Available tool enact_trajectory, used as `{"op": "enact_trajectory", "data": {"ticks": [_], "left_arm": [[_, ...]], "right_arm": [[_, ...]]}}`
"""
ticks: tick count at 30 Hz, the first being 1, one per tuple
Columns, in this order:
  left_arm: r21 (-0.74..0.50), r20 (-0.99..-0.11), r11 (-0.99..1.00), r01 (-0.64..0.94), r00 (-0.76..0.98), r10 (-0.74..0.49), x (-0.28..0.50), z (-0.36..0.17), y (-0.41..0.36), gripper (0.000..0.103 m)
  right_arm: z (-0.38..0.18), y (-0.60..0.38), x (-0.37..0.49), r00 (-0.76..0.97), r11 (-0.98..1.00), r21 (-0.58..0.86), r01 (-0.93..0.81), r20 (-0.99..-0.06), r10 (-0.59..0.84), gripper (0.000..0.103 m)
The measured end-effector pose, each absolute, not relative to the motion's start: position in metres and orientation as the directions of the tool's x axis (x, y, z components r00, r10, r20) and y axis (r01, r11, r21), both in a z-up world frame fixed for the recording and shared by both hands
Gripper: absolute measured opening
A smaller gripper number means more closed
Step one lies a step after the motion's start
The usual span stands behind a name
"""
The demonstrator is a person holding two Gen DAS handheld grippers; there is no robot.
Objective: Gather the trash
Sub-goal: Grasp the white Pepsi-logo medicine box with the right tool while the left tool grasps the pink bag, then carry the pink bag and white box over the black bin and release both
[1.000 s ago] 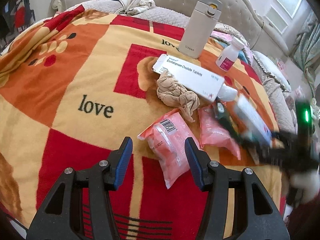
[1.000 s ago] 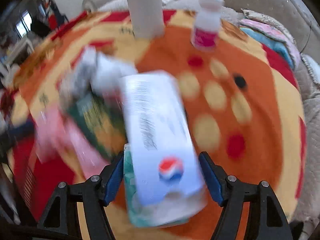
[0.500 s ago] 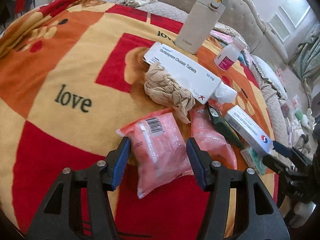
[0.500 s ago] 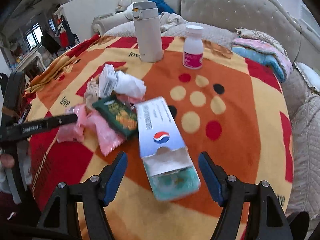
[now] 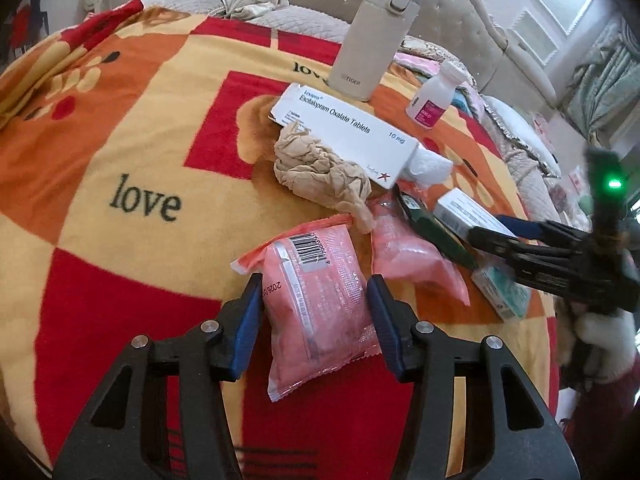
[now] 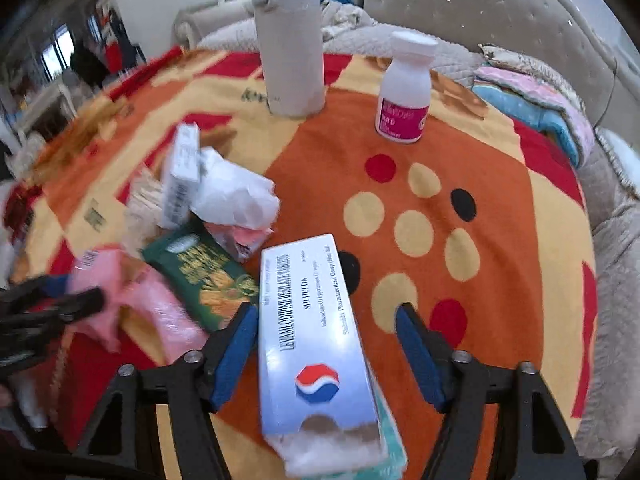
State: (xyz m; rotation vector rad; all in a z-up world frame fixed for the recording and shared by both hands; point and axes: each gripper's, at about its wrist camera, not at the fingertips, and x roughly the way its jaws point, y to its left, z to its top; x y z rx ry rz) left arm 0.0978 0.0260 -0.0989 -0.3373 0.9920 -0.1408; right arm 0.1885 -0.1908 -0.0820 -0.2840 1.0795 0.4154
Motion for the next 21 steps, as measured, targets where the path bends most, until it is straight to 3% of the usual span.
{"op": "enact_trajectory", "data": {"ticks": [9,21], "left_arm": [[-0.342,-0.766,0.939,0.015,0.575,-0.288,0.074,-0.073,0.017,0.050],[-0.322,-0.743,0.926,0.197,0.554,-0.376,0.052,-0.048,-0.071,0.050]], "right_arm": [[-0.053,-0.211,0.143,0.496,0.895,-0.001,-0.446,-0.833,0.246,0.049],[-0.028,-0.271,0.058,0.564,0.927,0.080,-0.368,-0.773,0.290,0.049]]}}
